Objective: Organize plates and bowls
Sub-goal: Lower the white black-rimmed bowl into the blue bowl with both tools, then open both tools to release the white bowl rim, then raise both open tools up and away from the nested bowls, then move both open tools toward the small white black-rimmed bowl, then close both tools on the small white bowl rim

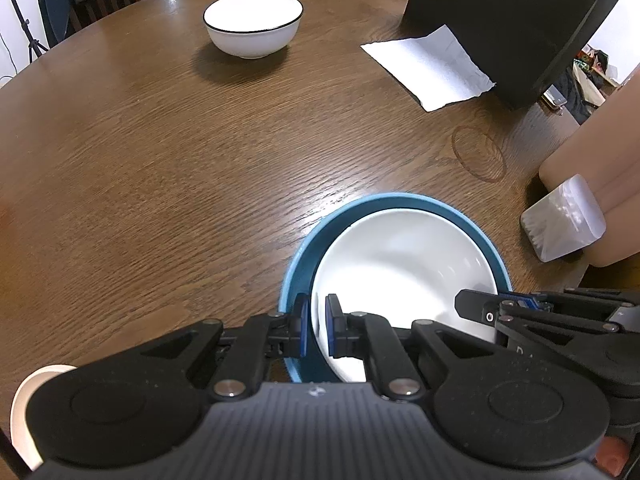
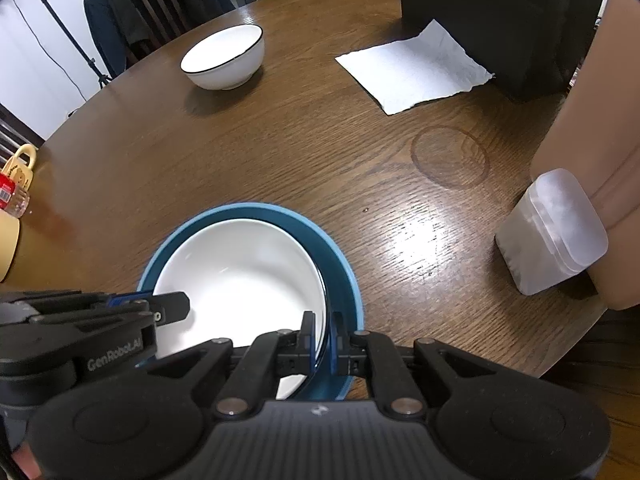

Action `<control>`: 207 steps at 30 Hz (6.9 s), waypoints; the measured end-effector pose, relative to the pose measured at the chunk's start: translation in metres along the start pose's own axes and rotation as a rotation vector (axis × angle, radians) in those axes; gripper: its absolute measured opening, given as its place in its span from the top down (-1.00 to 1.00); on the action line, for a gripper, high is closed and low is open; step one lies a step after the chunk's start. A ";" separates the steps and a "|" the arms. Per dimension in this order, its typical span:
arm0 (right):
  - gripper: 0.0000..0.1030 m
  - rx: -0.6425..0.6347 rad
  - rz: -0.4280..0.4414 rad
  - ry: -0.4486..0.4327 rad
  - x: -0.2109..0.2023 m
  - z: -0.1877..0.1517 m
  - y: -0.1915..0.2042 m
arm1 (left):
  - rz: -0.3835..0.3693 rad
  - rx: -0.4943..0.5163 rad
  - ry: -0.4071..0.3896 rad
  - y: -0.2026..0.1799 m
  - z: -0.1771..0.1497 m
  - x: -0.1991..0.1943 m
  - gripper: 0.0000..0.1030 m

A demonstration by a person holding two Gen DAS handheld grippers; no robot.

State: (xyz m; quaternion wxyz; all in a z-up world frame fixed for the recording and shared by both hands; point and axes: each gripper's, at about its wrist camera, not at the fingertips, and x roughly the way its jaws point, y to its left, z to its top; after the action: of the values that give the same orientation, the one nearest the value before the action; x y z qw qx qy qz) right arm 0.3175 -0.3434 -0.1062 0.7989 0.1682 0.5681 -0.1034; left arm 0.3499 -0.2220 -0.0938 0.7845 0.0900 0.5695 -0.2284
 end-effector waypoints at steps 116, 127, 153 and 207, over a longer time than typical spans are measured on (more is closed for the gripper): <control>-1.00 -0.252 0.049 -0.370 -0.170 -0.017 0.077 | 0.103 -0.288 -0.508 0.141 -0.118 -0.201 -1.00; -1.00 -0.332 0.037 -0.345 -0.157 0.051 0.072 | 0.106 -0.274 -0.500 0.117 -0.057 -0.192 -1.00; -1.00 -0.318 0.048 -0.294 -0.086 0.168 0.057 | 0.082 -0.276 -0.437 0.089 0.097 -0.142 -1.00; -0.21 -0.142 0.073 0.009 0.124 0.305 0.056 | 0.148 -0.394 -0.104 0.148 0.244 0.063 -0.45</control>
State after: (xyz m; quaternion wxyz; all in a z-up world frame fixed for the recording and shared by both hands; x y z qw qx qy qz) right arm 0.6446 -0.4061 -0.1233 0.8094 0.1322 0.5712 -0.0327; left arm 0.6415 -0.2056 -0.0882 0.8300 -0.0356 0.5536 -0.0586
